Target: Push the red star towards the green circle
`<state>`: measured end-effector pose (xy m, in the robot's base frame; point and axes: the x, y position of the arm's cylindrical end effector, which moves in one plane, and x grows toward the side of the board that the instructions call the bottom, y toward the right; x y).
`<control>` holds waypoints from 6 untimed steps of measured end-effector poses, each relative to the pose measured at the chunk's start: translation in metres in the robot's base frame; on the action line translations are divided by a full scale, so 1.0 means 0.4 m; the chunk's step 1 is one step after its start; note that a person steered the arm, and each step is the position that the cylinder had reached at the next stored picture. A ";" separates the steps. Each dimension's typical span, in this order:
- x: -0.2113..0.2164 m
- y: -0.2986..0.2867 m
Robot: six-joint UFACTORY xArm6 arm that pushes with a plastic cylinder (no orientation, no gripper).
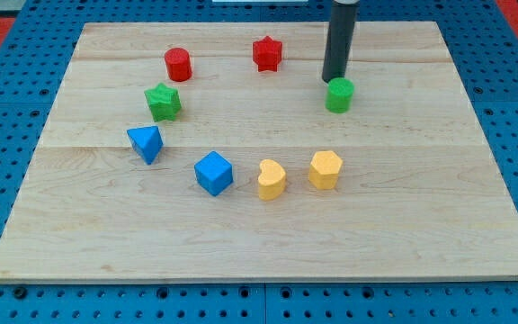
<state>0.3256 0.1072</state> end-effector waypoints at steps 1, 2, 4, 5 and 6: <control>0.019 0.002; -0.110 0.085; -0.213 -0.296; -0.231 -0.356; -0.222 -0.423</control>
